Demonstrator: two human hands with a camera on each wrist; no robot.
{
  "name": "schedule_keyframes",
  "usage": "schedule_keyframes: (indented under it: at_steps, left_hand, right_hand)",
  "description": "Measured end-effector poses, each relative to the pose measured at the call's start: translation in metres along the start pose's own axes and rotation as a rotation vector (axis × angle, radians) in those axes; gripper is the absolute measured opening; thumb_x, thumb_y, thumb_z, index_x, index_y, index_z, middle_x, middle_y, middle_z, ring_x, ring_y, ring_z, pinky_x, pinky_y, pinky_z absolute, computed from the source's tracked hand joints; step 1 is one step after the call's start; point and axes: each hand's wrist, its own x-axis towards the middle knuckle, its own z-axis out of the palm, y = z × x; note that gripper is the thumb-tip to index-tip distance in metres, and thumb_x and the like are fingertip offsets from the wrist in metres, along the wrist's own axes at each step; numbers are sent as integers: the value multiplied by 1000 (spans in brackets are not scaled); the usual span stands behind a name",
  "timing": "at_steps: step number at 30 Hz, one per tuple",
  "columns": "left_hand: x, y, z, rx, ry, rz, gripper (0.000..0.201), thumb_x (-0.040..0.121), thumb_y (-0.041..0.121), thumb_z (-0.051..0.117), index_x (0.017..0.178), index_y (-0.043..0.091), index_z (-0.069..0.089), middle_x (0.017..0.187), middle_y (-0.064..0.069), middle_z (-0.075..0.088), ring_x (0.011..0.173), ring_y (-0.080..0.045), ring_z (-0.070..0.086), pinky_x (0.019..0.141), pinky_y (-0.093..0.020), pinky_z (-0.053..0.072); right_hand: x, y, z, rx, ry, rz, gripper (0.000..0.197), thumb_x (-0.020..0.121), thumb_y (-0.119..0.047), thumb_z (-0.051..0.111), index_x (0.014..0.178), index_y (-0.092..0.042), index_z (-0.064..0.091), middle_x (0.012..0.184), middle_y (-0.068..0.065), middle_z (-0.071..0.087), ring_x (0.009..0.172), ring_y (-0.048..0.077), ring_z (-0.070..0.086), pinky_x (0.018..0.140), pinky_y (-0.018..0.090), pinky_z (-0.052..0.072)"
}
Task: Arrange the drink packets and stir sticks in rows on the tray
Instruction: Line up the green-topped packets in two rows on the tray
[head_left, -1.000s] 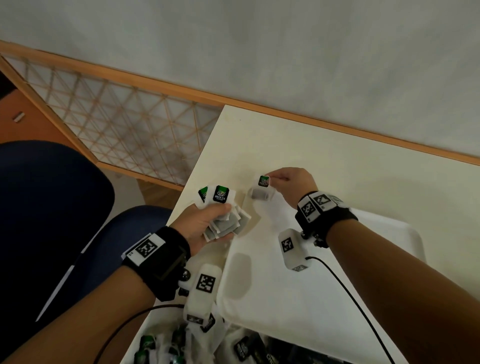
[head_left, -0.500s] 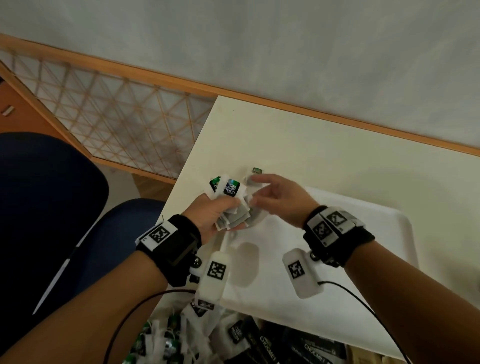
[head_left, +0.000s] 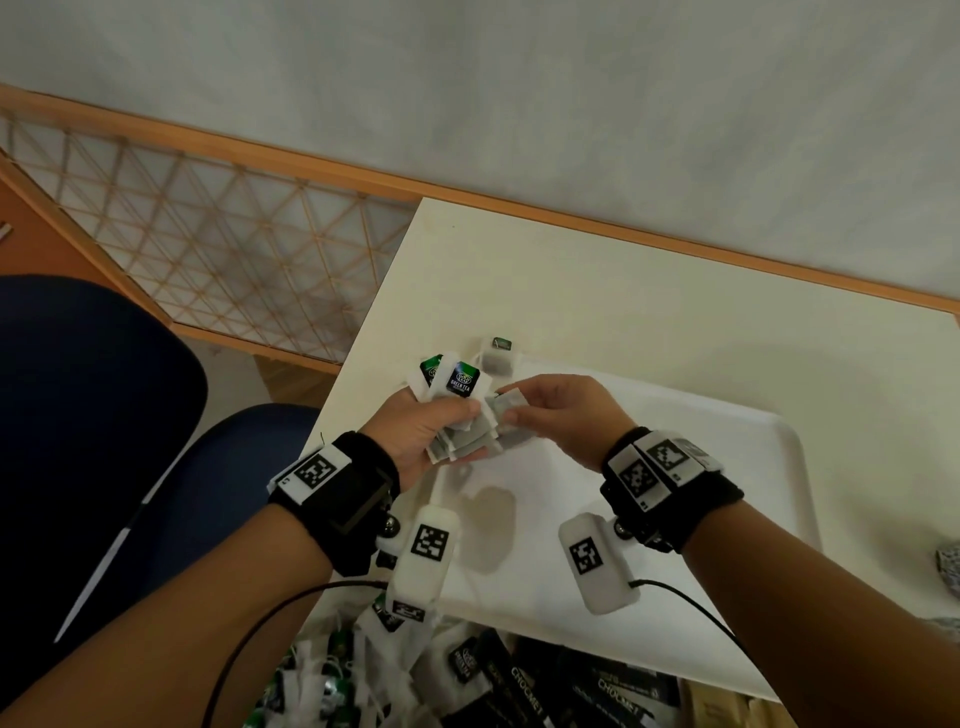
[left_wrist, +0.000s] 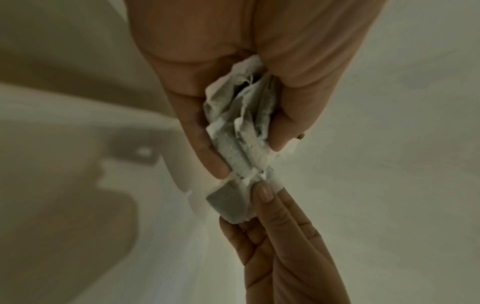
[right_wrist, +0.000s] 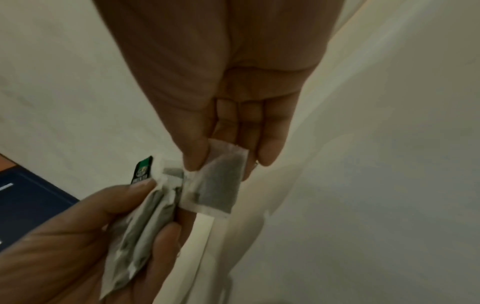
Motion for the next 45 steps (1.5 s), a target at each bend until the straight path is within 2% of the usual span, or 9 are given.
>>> schedule_keyframes:
  at_steps: [8, 11, 16, 21, 27, 32, 35, 39, 45]
  left_hand:
    - [-1, -2, -1, 10, 64, 36, 9, 87, -5, 58, 94, -2, 62, 98, -27, 60, 85, -37, 62, 64, -44, 58]
    - [0, -4, 4, -12, 105, 54, 10, 87, -6, 56, 83, 2, 60, 90, -22, 56, 78, -33, 60, 61, -40, 57]
    - [-1, -7, 14, -38, 68, 27, 8, 87, -2, 60, 95, -2, 63, 88, -23, 63, 79, -33, 64, 72, -44, 58]
    - [-2, -6, 9, -64, -8, 25, 38, 71, 17, 77, 97, -8, 65, 86, -21, 69, 75, -30, 67, 72, -39, 58]
    - [0, -8, 2, 36, -40, 119, 28, 60, 10, 81, 83, 2, 68, 80, -17, 71, 72, -28, 69, 67, -35, 57]
    - [0, -8, 0, 69, -22, 124, 24, 73, 0, 74, 96, -4, 68, 92, -23, 70, 83, -36, 68, 75, -43, 56]
    - [-1, -8, 2, 19, -36, 72, 20, 82, -7, 63, 102, -5, 66, 86, -15, 71, 72, -24, 68, 59, -30, 57]
    - [1, -8, 2, -38, -33, 35, 24, 77, 0, 67, 101, -3, 68, 86, -16, 71, 74, -23, 69, 62, -32, 59]
    - [3, -9, 2, -64, 5, 17, 15, 82, -1, 64, 96, -7, 66, 85, -20, 68, 75, -28, 68, 60, -35, 58]
  right_hand:
    - [4, 6, -4, -29, 303, -10, 14, 82, -15, 64, 77, -27, 64, 68, -5, 62, 62, 14, 58, 65, 31, 54]
    - [2, 6, -2, -46, 359, -46, 15, 83, -13, 60, 88, -27, 58, 67, -3, 56, 61, 10, 52, 58, 13, 44]
    - [-7, 0, 14, 5, 254, -118, 32, 82, -13, 66, 104, -31, 53, 69, -4, 56, 61, 8, 54, 61, 17, 47]
    - [-16, -2, 21, 101, 88, -158, 47, 78, -12, 68, 110, -40, 49, 74, -4, 64, 64, 10, 59, 63, 22, 47]
    - [-20, 1, 20, 149, 53, -158, 43, 83, -11, 62, 112, -40, 49, 79, 3, 69, 84, 33, 66, 82, 47, 53]
    - [-14, -2, 22, 168, 95, -65, 34, 89, -11, 62, 116, -28, 51, 68, 1, 64, 67, 23, 70, 74, 43, 59]
    - [-14, -5, 22, 191, 59, -6, 34, 87, -9, 66, 118, -17, 58, 78, 5, 60, 62, 18, 68, 69, 37, 59]
    - [-15, -3, 18, 181, -10, 35, 36, 86, -14, 69, 120, -21, 59, 108, -1, 62, 63, 15, 66, 70, 31, 58]
    - [-14, 3, 11, 128, -85, 27, 52, 82, -1, 69, 126, -24, 54, 70, -5, 66, 75, 22, 68, 80, 38, 58]
